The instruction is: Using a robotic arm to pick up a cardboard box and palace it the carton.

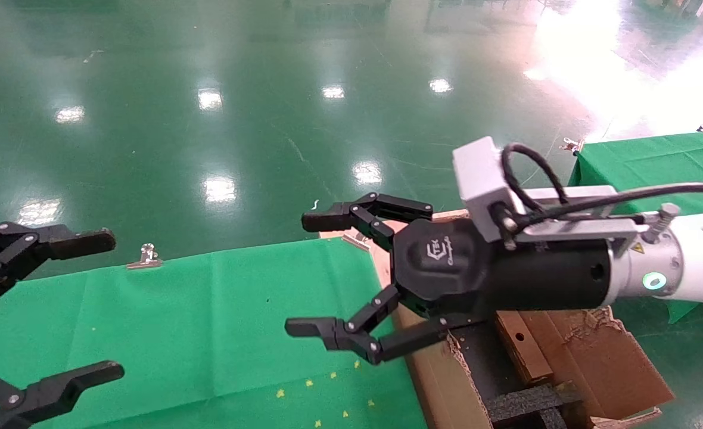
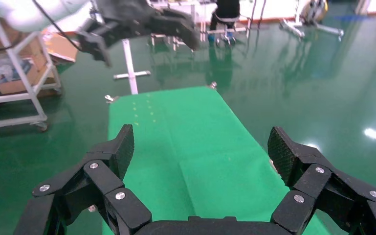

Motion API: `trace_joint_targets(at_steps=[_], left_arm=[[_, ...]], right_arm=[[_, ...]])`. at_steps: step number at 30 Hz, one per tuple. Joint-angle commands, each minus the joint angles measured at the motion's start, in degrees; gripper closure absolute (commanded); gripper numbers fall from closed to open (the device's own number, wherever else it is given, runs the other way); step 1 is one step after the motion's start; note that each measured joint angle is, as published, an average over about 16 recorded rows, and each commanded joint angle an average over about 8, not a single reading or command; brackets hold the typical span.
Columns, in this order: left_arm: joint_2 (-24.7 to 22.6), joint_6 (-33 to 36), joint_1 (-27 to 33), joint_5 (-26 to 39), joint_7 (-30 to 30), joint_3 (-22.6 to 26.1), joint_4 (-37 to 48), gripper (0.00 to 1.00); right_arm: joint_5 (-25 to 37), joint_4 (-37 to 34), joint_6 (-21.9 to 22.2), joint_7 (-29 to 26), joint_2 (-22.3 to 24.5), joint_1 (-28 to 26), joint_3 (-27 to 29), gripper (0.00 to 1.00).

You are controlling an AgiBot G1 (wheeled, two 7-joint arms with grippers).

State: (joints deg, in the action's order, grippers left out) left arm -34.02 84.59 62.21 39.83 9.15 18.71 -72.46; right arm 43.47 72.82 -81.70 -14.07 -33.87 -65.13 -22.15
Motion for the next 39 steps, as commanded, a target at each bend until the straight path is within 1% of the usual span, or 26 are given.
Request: trace_joint_targets(at_steps=[1,7,12,39], left_arm=[[0.0,0.0,0.0,0.0,0.0,0.0,0.0,0.00],[0.0,0.0,0.0,0.0,0.0,0.0,0.0,0.00],[0.0,0.0,0.0,0.0,0.0,0.0,0.0,0.00],[0.0,0.0,0.0,0.0,0.0,0.0,0.0,0.00]], right_arm=[[-0.5,0.2,-1.2,1.0,-0.3,1.1,1.8,0.00],[-1.6,0.8,-4.0,3.3,-1.2,3.6,6.2,0.00],[-2.1,0.9,-5.0,4.0,-1.5,4.6,7.8,0.00],[-1.7,0.8,-4.0,3.3,-1.2,3.6,6.2,0.00]])
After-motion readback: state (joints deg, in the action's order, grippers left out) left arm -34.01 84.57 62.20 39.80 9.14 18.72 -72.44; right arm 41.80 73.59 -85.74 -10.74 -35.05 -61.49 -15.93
